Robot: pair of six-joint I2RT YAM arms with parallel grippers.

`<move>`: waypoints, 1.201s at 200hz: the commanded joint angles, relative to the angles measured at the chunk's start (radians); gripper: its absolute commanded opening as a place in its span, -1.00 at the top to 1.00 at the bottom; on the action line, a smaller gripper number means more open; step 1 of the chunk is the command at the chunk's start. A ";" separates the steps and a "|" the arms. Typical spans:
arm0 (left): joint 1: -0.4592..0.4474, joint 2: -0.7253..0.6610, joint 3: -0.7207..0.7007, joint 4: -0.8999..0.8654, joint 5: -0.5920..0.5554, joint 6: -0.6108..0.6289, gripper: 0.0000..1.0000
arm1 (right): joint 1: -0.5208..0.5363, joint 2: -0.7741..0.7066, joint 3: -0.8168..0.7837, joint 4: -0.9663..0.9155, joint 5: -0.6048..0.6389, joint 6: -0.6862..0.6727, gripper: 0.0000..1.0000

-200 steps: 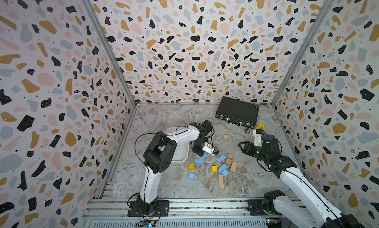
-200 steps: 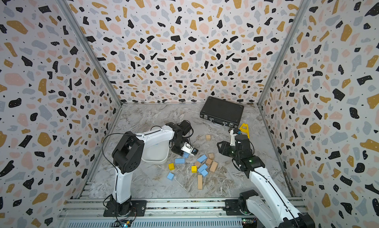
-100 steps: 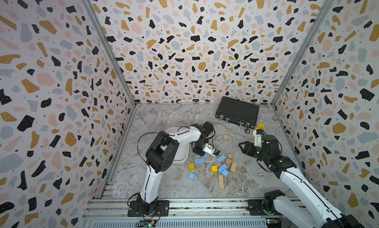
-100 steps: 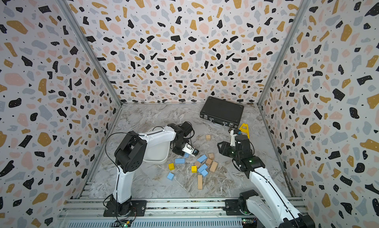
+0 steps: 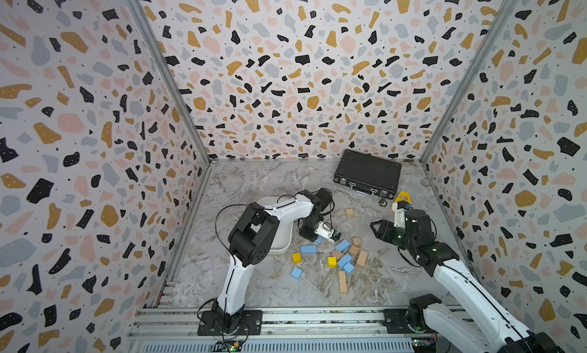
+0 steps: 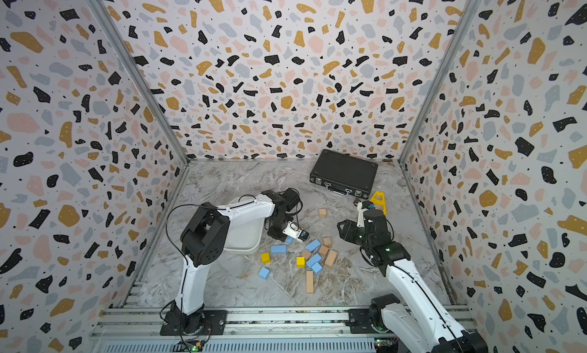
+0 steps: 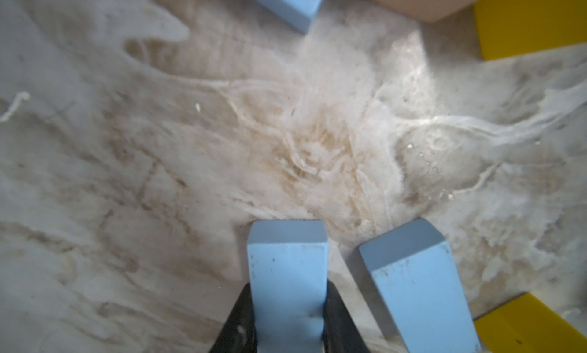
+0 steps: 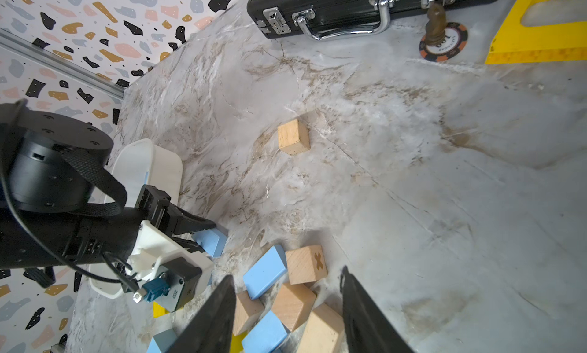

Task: Pick out the blue building blocks
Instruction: Pick up the building block from the center of the board, then place the building block in the storage box.

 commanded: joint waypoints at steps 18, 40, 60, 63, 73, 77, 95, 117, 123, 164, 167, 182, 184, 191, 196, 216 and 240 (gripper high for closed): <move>0.000 -0.025 0.068 -0.073 -0.015 -0.126 0.70 | 0.002 0.027 0.018 -0.016 -0.006 0.003 -0.12; 0.016 -0.059 0.110 -0.104 -0.011 -0.247 0.71 | 0.004 0.066 0.041 -0.014 -0.027 -0.004 -0.13; 0.042 -0.082 0.174 -0.139 -0.031 -0.406 0.71 | 0.004 0.099 0.056 0.001 -0.029 -0.001 -0.13; 0.046 -0.084 0.187 -0.147 -0.038 -0.430 0.71 | 0.005 0.104 0.057 0.005 -0.030 0.001 -0.13; 0.064 -0.091 0.221 -0.172 -0.056 -0.511 0.71 | 0.005 0.117 0.059 0.026 -0.035 0.008 -0.13; 0.071 -0.095 0.232 -0.178 -0.066 -0.545 0.71 | 0.005 0.123 0.060 0.033 -0.038 0.012 -0.13; 0.113 -0.121 0.259 -0.195 -0.096 -0.685 0.71 | 0.005 0.152 0.069 0.056 -0.054 0.029 -0.13; 0.185 -0.156 0.254 -0.187 -0.124 -0.902 0.75 | 0.009 0.188 0.083 0.067 -0.067 0.049 -0.11; 0.210 -0.169 0.241 -0.182 -0.124 -0.964 0.78 | 0.010 0.196 0.085 0.068 -0.067 0.055 -0.11; 0.335 -0.238 0.125 -0.144 -0.120 -1.223 0.83 | 0.015 0.227 0.093 0.100 -0.065 0.083 -0.09; 0.343 -0.238 0.120 -0.143 -0.121 -1.240 0.84 | 0.015 0.229 0.092 0.101 -0.065 0.086 -0.09; 0.372 -0.232 0.098 -0.148 -0.126 -1.299 0.88 | 0.019 0.239 0.096 0.105 -0.064 0.095 -0.09; 0.375 -0.231 0.095 -0.148 -0.126 -1.304 0.89 | 0.019 0.240 0.096 0.105 -0.064 0.096 -0.09; 0.385 -0.229 0.078 -0.144 -0.120 -1.323 0.89 | 0.021 0.242 0.097 0.106 -0.063 0.100 -0.08; 0.391 -0.226 0.068 -0.142 -0.116 -1.335 0.90 | 0.022 0.242 0.096 0.105 -0.063 0.103 -0.09; 0.398 -0.211 0.038 -0.126 -0.102 -1.372 0.91 | 0.028 0.239 0.092 0.102 -0.056 0.104 -0.09; 0.398 -0.175 0.027 -0.103 -0.112 -1.443 0.90 | 0.030 0.236 0.089 0.096 -0.056 0.102 -0.09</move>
